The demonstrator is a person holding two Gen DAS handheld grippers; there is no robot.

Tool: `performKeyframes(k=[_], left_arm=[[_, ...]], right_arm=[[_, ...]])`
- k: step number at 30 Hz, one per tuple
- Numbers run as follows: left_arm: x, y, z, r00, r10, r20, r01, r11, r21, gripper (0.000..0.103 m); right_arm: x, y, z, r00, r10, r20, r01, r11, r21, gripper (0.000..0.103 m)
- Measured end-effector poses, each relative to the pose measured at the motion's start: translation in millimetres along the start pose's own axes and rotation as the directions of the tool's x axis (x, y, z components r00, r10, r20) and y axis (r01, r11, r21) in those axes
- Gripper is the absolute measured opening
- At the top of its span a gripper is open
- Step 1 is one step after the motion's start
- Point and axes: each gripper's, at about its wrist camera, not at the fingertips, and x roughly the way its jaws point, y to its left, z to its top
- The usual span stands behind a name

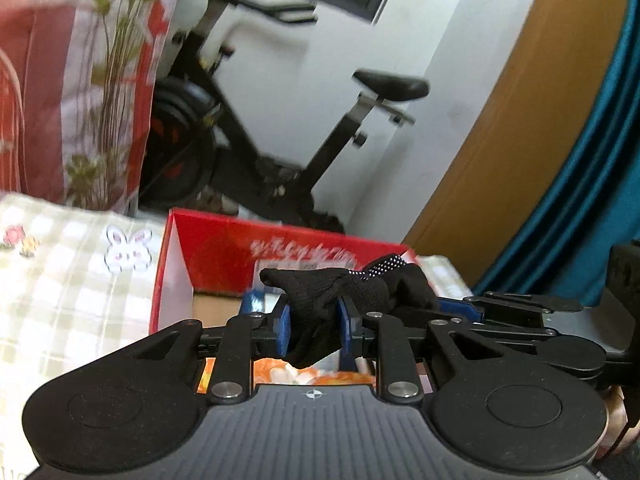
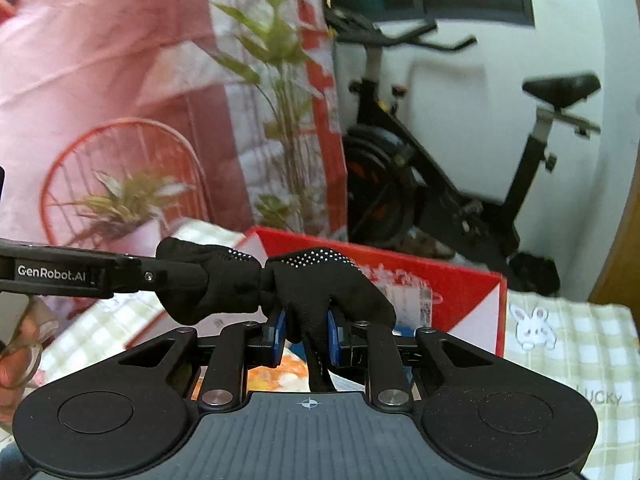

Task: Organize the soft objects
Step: 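Carry the black gloves with the right gripper over the red box and release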

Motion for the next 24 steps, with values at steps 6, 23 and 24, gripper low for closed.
performKeyframes(k=[6,23,24], left_arm=[[29,13,-1,0.996,0.03,-0.08,-0.031,0.999,-0.013,0.025],[36,7,-7,0.988,0.12,-0.099,-0.111,0.99,0.087,0.043],[34,6,-7,0.988,0.123,-0.097,-0.114,0.989,0.091,0.044]], right_arm=[[37,-10,-17,0.996,-0.017,-0.091,0.021,0.999,0.041,0.019],[48,-16,-32,0.987,-0.067,-0.149,0.078,0.995,0.067,0.027],[47,-16,-33,0.987,-0.069,-0.148,0.079,0.995,0.064,0.027]])
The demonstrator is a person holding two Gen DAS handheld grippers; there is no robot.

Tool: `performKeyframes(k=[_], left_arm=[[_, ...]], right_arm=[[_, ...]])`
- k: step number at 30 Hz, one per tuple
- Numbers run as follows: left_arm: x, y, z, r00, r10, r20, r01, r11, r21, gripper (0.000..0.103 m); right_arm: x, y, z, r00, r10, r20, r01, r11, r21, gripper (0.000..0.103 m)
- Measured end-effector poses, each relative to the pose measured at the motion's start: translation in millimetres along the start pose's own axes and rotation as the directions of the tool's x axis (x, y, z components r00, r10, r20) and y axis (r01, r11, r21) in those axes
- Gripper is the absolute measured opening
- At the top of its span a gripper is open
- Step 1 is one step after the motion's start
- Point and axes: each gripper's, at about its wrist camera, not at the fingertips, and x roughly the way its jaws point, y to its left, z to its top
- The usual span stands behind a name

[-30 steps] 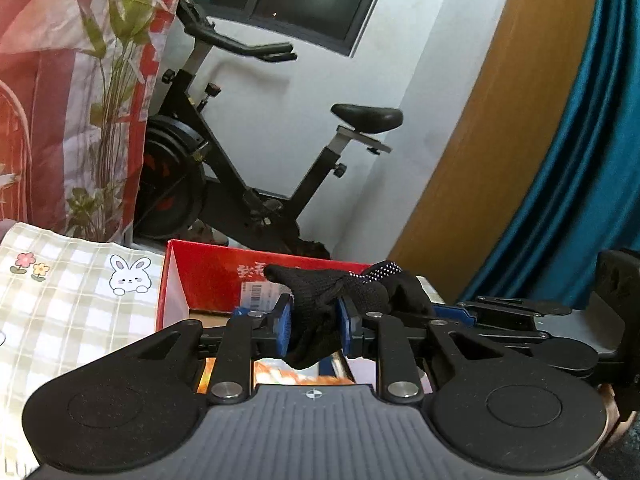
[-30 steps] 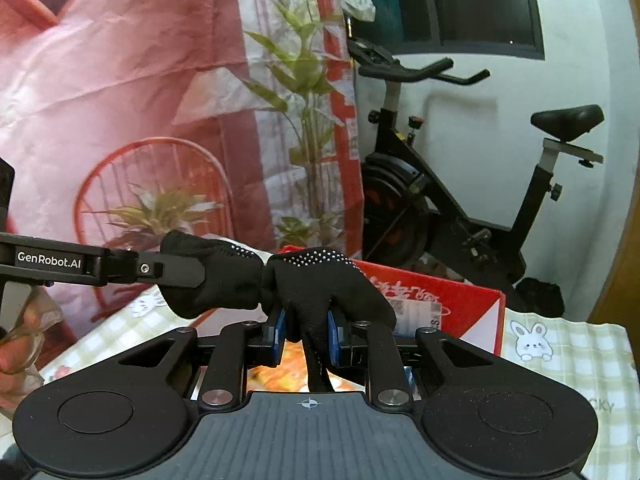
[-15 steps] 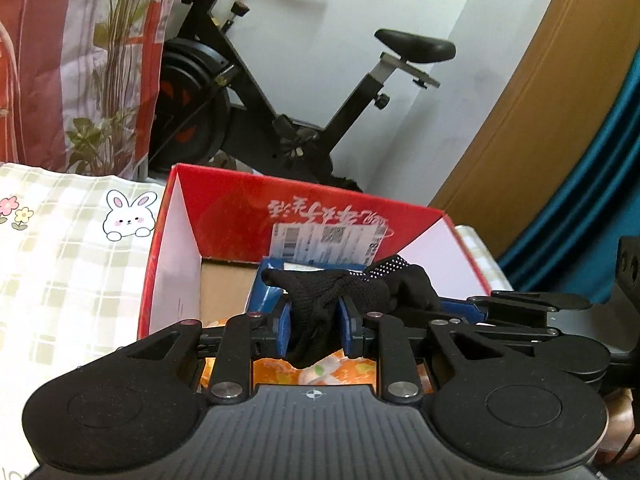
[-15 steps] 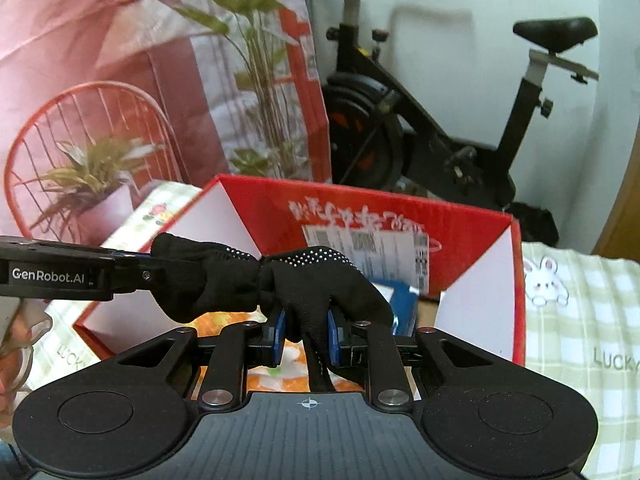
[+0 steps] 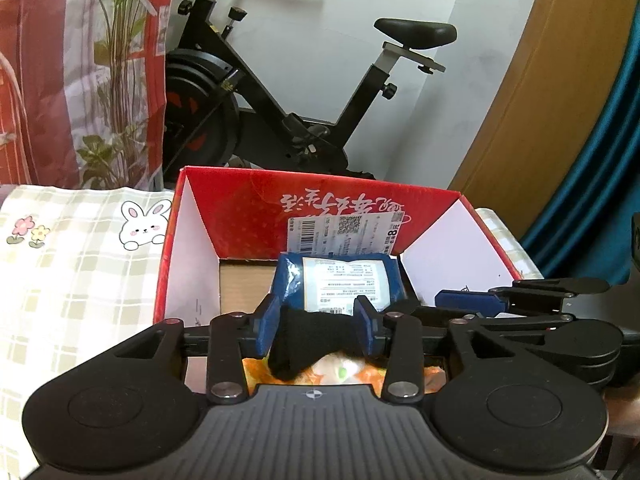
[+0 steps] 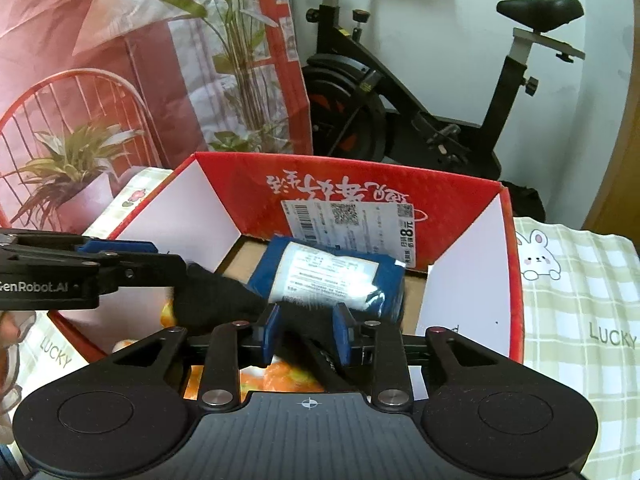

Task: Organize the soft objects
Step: 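Carry the black gloves with the right gripper over the red box and release, then move the right gripper down to the green mesh pouch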

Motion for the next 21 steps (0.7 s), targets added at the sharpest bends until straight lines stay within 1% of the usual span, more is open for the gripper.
performKeyframes(k=[4,11,17,21], left_arm=[[-9,-1,0,1.0,0.01,0.012,-0.01,1.0,0.008,0.047],[-37,-10,-12,0.999,0.004,0.038,-0.005,0.999,0.033,0.047],[-71,-14,-33,0.998,-0.002,0.064,0.0,1.0,0.027,0.047],[-92,-18,-51,0.997,-0.016,0.076,0.013,0.999,0.04,0.047]], right_arm=[[-9,3,-1,1.0,0.009,0.012,-0.009,1.0,-0.004,0.027],[-38,16,-8,0.998,0.026,0.064,-0.023,0.999,-0.042,0.027],[-76,28,-22,0.989,0.052,0.137,-0.042,0.997,-0.072,0.027],[-100,37,-35,0.98,0.06,0.188,-0.044,0.995,-0.09,0.027]])
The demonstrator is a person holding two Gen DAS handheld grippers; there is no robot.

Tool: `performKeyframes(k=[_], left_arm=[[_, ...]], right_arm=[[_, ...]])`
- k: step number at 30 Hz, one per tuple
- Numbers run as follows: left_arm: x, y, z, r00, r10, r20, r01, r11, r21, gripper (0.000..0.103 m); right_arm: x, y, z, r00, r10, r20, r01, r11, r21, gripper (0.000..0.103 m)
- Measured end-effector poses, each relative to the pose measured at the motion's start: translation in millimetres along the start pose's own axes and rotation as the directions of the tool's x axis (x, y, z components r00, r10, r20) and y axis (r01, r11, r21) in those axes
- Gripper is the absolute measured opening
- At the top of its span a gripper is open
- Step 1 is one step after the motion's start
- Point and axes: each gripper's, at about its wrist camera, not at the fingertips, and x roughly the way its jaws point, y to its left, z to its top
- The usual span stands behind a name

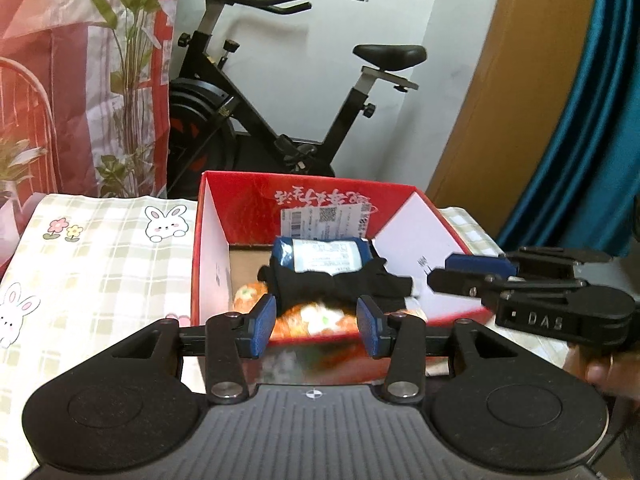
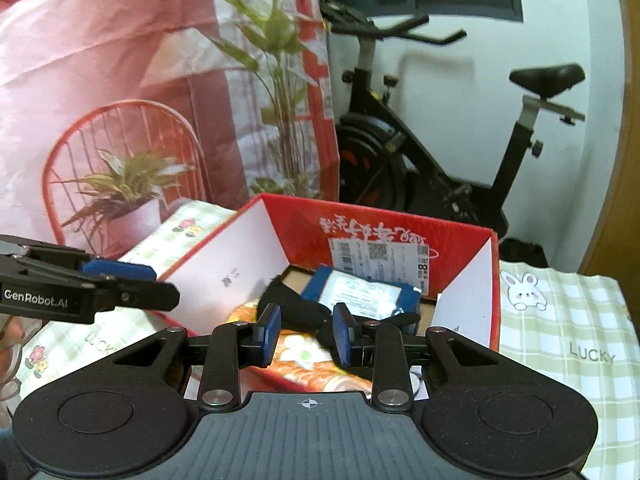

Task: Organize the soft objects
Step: 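Move the right gripper down to the green mesh pouch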

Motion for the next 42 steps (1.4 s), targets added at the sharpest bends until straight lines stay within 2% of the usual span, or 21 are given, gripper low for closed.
performKeyframes(k=[8,19,24,33,42], left_arm=[[-31,2,-45,1.0,-0.012,-0.015,0.011,1.0,-0.028,0.047],[-32,13,-103,0.994,-0.032,-0.106,0.019,0.993,-0.118,0.046],[-26,11,-121,0.989,-0.052,-0.137,0.032,0.989,-0.145,0.046],[-17,9,-136,0.98,-0.119,-0.16,0.084,0.974,-0.209,0.045],[-2,5,-127,0.977,-0.144,-0.158,0.1,0.962,-0.255,0.042]], right_arm=[[-37,16,-33,0.999,0.003,0.051,-0.005,0.999,0.033,0.028],[-40,39,-104,0.998,0.031,-0.058,-0.026,0.997,0.071,0.033],[-38,49,-123,0.993,0.06,-0.104,-0.053,0.996,0.072,0.035],[-33,69,-132,0.979,0.122,-0.161,-0.121,0.993,0.02,0.047],[-25,79,-138,0.965,0.156,-0.212,-0.161,0.987,-0.002,0.054]])
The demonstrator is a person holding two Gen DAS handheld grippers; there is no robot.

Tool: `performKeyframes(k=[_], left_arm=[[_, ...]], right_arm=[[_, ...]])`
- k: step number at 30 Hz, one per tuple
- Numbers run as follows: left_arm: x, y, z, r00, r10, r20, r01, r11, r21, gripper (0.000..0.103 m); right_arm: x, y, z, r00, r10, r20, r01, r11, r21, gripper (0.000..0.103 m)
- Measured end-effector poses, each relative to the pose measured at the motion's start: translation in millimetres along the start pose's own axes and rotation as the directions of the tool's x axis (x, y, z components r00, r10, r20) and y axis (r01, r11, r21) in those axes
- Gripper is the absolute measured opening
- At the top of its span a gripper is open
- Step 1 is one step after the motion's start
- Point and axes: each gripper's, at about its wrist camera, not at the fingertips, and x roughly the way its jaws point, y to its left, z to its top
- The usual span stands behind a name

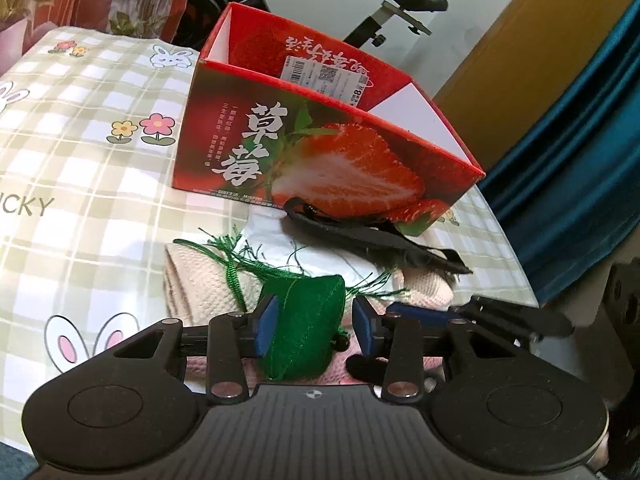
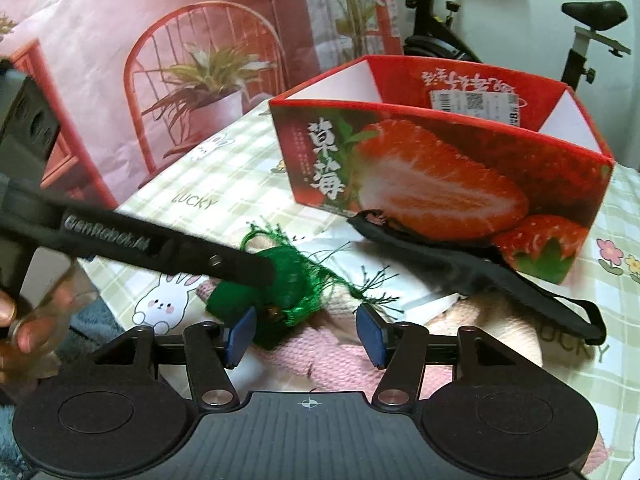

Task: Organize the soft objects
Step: 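Move the right gripper down to the green mesh pouch, then close the right gripper on the green mesh pouch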

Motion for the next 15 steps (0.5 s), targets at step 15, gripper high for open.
performKeyframes(k=[15], left_arm=[[3,-8,-5,0.999,-0.05,0.014,0.05,0.999,0.014,0.042]], right_arm=[[15,16,-2,0.999,0.038,-0.03,-0.04,0.997,-0.072,0.057]])
